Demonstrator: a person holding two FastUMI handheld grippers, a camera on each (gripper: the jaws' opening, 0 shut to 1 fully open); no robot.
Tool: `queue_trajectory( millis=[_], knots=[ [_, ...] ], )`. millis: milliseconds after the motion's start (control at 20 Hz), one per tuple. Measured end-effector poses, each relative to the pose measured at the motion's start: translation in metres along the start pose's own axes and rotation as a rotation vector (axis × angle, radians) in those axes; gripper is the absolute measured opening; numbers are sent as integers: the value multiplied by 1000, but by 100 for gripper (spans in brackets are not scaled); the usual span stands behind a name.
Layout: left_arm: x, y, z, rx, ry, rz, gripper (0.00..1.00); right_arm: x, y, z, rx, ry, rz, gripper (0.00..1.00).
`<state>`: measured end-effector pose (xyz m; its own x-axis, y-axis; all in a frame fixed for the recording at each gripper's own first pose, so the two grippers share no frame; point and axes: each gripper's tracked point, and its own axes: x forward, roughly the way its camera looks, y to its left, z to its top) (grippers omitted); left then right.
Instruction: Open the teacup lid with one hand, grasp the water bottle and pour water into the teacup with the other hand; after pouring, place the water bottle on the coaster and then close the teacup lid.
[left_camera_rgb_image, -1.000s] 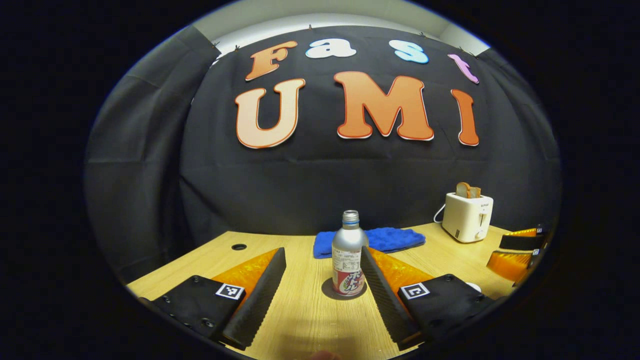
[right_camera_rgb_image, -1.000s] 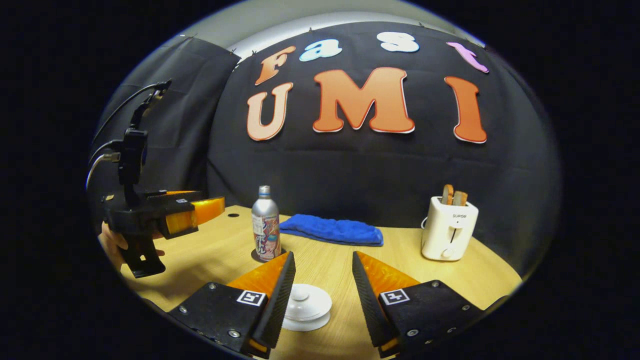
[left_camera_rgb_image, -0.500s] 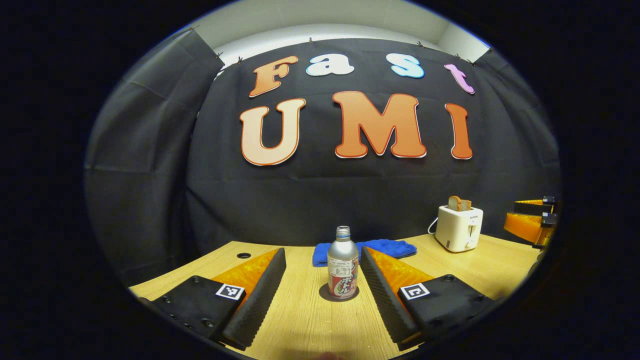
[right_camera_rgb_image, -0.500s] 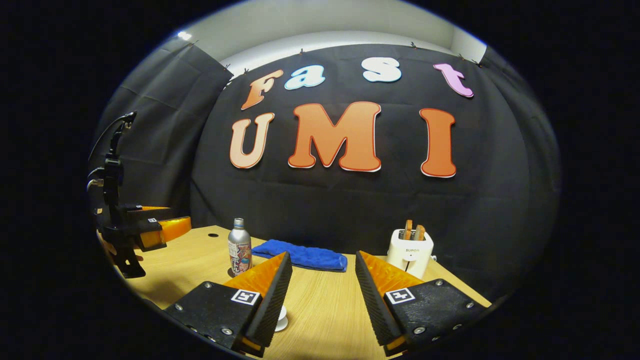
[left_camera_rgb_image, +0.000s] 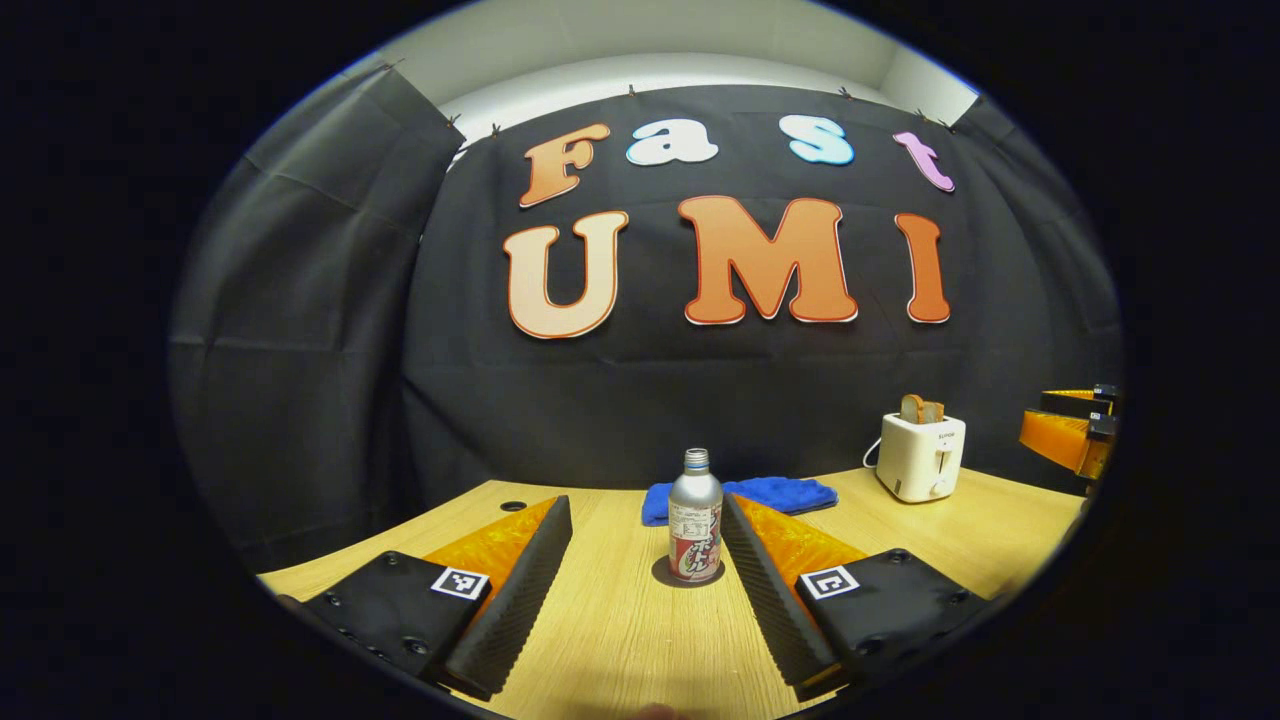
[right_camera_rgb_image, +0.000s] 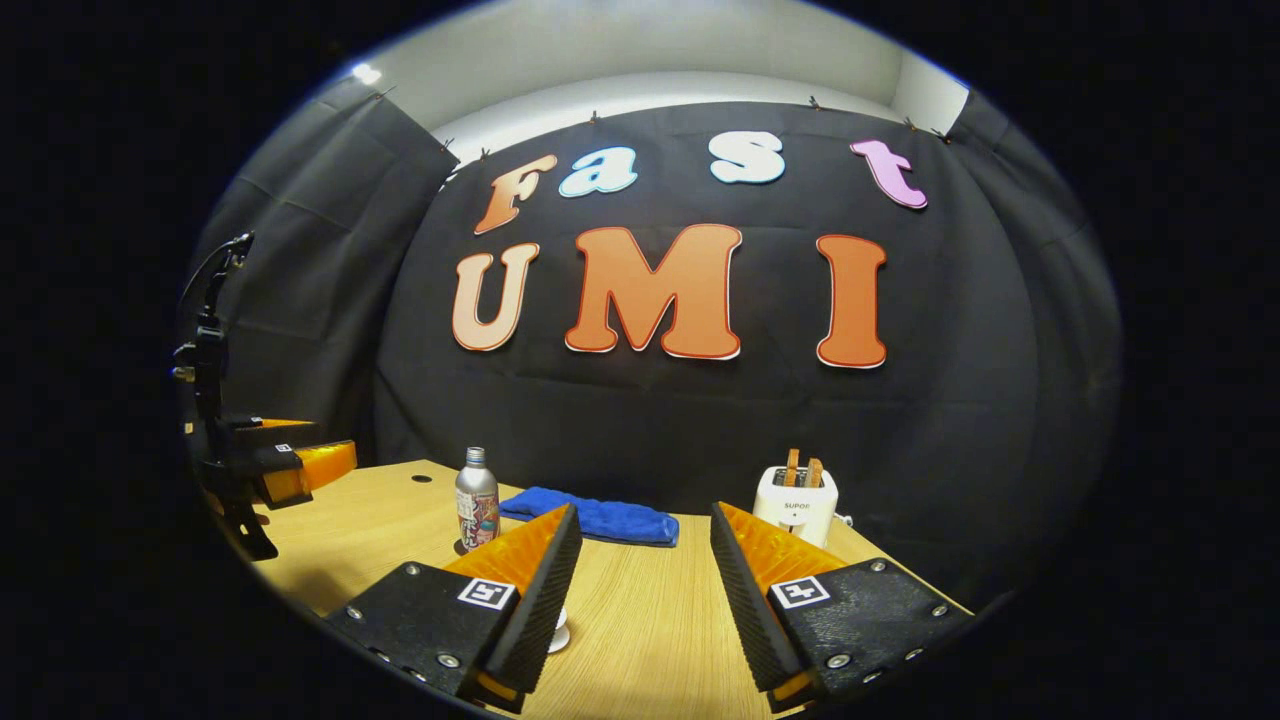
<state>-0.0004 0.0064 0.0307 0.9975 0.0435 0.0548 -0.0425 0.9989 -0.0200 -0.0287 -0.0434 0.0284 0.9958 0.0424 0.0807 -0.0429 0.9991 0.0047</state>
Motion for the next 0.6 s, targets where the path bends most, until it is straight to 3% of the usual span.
queue_trajectory(
  millis=[150,350,600],
  knots=[
    [-14,0,3,-4,-9,1,94,-9,1,2,-3,-2,-14,78],
    [-27,1,4,4,-14,-5,100,-22,8,8,-9,-6,-11,78],
    [-33,-2,10,5,-45,-14,100,-31,11,13,-16,-20,-20,79]
  ],
)
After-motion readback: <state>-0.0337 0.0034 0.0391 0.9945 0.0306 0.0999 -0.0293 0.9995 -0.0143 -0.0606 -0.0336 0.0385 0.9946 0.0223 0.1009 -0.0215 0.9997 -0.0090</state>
